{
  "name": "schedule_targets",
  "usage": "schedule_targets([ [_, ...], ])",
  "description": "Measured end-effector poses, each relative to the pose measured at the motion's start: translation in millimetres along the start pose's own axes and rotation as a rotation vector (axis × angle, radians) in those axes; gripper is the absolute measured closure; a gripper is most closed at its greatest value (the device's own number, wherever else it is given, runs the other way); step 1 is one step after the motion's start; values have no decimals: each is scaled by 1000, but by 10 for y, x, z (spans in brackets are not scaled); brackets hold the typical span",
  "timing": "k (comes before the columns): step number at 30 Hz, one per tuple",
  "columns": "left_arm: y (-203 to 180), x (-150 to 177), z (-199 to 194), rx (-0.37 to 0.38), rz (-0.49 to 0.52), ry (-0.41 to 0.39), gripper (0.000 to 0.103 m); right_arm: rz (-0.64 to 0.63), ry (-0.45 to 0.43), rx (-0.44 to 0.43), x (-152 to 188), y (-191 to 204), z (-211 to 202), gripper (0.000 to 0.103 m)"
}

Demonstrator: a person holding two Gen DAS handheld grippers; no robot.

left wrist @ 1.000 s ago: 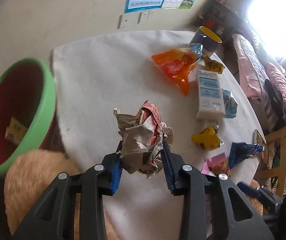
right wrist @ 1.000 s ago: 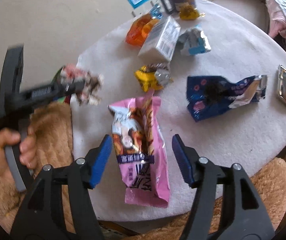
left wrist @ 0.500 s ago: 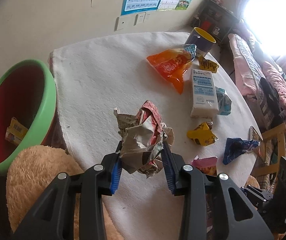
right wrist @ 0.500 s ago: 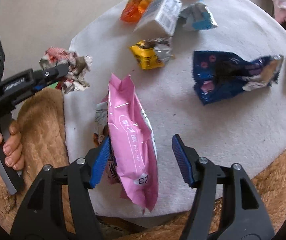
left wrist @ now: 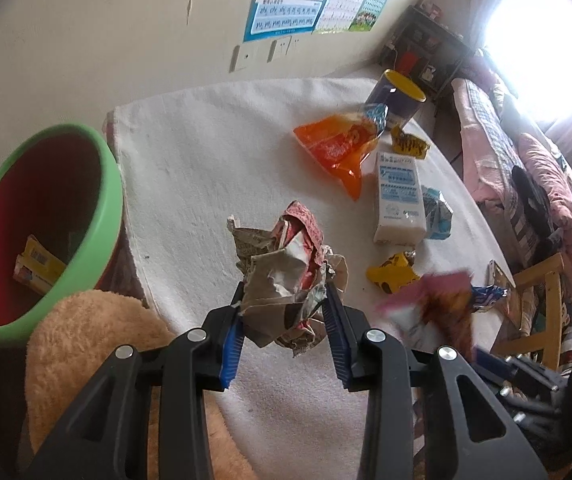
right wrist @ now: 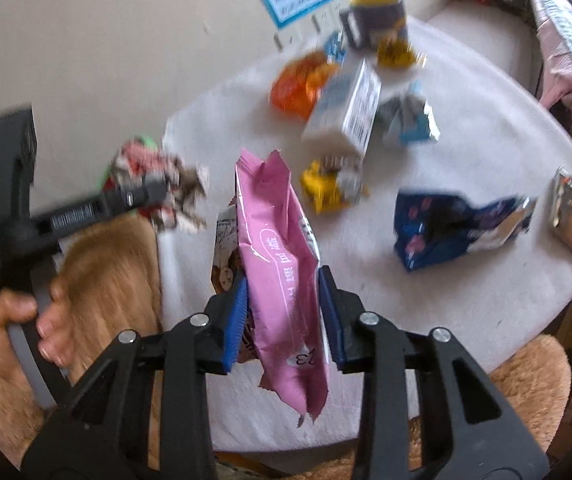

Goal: Collect trash
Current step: 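Carry the crumpled paper and pink packet over the red bucket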

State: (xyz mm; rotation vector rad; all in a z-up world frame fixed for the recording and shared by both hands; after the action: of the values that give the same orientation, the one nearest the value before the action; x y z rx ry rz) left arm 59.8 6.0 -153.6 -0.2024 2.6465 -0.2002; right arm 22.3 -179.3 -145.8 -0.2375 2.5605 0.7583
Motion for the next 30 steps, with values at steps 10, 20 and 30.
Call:
schedule_targets([
  [10, 32, -63, -189, 16, 0, -53, 68, -4, -79, -4, -286, 149, -116, 69],
  [20, 176, -69, -167, 23, -41, -56, 68, 2, -53, 33, -285, 155, -43, 69],
  [30, 339, -84, -204, 37, -85, -72, 68, -33, -37, 38, -329, 365, 34, 69],
])
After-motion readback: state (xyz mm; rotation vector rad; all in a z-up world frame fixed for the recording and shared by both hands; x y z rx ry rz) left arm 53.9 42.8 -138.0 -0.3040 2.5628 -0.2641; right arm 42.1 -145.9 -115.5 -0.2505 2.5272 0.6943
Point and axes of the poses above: each gripper's, at about its wrist camera, not at the fingertips, and z roughly the way its jaws point, y to its left, x to its underside, the point moved 7 cm from there along z, roughly the way its jaws point, and after that the axes turned 8 degrees about -x, right-handed, at the moved point
